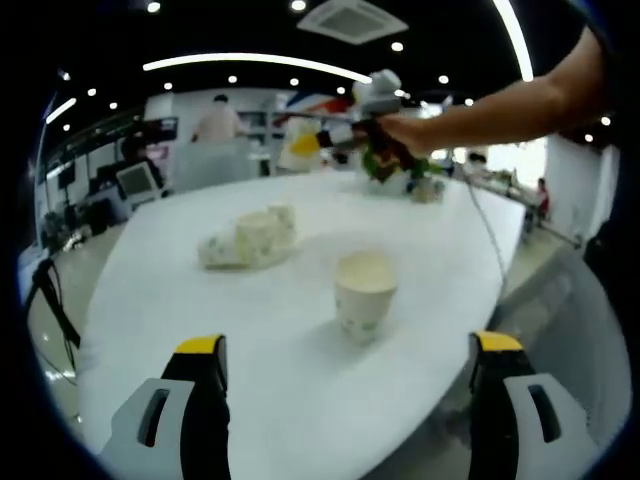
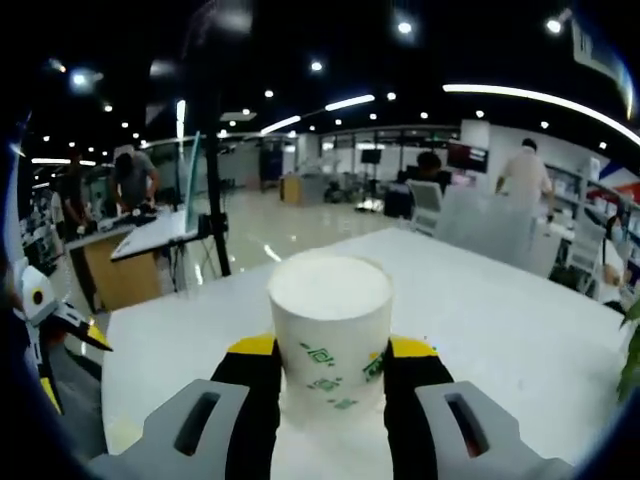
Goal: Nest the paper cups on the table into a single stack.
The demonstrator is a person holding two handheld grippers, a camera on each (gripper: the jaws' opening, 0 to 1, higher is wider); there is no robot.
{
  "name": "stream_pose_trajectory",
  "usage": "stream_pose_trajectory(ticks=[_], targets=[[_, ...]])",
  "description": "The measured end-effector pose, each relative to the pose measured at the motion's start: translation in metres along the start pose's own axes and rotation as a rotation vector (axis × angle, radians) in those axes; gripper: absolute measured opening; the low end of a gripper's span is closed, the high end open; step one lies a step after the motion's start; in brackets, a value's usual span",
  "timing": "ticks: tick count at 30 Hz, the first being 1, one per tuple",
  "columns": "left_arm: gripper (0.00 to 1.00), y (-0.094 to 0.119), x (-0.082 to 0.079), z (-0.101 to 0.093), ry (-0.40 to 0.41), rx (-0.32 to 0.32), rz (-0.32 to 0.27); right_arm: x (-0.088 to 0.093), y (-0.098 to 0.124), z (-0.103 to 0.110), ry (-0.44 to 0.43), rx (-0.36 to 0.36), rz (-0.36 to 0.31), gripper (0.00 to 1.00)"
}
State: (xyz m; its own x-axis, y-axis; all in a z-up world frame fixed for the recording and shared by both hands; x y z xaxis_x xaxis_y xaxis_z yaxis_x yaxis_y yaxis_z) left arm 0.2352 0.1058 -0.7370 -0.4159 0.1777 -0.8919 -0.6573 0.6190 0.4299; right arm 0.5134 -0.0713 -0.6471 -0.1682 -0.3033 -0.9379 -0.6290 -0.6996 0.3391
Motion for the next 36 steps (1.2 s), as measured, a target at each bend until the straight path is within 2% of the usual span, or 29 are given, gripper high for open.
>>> stream_pose_trajectory(ticks=[12,14,18,29,32,36], targets=[[0.99,0.002,-0.001,0.001,0.005,-0.007,0.002,-0.004,0.005,0.004,-0.011,-0.008,-0.002,0.36],[0.99,0.006,-0.007,0.002,0.004,-0.01,-0.028,-0.005,0.007,0.007,-0.011,-0.013,-0.004,0.36],[0.99,0.008,-0.017,0.004,0.014,-0.019,-0.043,-0.005,0.009,0.014,-0.003,-0.027,0.003,0.36],[0.99,0.004,-0.046,0.002,0.011,-0.012,-0.053,-0.002,0.018,0.038,0.011,-0.075,0.005,0.36],[0.99,0.005,-0.054,0.008,0.013,-0.02,-0.075,-0.002,0.02,0.043,0.014,-0.085,0.001,0.36],[0.99,0.01,-0.074,0.015,0.038,-0.029,-0.127,-0.002,0.025,0.052,0.017,-0.104,-0.004,0.36]])
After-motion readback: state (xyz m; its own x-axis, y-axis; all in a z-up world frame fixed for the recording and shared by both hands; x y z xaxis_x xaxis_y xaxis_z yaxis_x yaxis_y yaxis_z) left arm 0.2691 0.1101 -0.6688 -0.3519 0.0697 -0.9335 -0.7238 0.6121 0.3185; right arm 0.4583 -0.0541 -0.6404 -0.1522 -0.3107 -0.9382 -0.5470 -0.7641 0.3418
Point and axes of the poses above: the point that each gripper's makers call its tool centre point, and the gripper's own axes: y roughly backward along the fingers, z roughly to its left, x roughly out of its underside, the point moved 4 cm from there along y, roughly backward along the fingers, and after that the axes turned 3 degrees about y, right-handed, at the moved point
